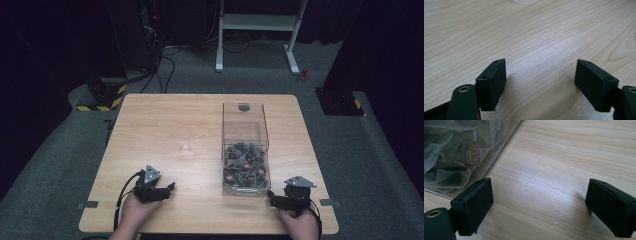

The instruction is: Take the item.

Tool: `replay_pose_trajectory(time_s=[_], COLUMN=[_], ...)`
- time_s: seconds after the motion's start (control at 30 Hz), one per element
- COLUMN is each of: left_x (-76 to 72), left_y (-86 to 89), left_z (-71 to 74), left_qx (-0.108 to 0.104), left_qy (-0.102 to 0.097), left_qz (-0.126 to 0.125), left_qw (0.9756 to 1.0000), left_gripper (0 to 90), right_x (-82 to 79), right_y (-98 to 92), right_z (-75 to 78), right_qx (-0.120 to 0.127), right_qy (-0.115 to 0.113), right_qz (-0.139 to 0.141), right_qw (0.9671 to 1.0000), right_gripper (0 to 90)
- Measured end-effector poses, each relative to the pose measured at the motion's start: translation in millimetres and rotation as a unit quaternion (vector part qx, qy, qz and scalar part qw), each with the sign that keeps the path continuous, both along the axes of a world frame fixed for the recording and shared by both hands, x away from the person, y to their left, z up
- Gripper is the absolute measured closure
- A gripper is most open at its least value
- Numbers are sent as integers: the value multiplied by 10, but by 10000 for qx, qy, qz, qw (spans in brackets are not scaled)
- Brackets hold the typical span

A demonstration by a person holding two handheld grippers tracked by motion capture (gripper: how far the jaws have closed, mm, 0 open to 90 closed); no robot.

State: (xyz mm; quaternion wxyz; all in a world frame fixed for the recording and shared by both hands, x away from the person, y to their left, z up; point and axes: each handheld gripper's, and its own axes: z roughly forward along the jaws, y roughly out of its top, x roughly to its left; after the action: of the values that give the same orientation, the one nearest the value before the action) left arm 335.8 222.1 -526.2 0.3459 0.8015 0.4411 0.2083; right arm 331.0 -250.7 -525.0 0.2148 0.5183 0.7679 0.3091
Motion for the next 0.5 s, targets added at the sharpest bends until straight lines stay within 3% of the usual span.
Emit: replay_pose_trajectory(time_s=[0.17,0.33,0.5], left_x=[-5,-30,-42], left_y=[-6,8,2], left_z=[32,75,97], left_qx=[163,-139,-175], left_qy=[-43,-92,-95], left_qz=[-58,-97,-155], left_qw=[9998,9998,9997], left_gripper=[276,301,301], right_x=[0,1,1], right_y=[0,0,1], right_z=[0,0,0], right_qx=[1,1,2], right_qy=[0,0,1], right_qz=[1,1,5], right_qw=[10000,10000,10000], right_gripper=[76,76,76])
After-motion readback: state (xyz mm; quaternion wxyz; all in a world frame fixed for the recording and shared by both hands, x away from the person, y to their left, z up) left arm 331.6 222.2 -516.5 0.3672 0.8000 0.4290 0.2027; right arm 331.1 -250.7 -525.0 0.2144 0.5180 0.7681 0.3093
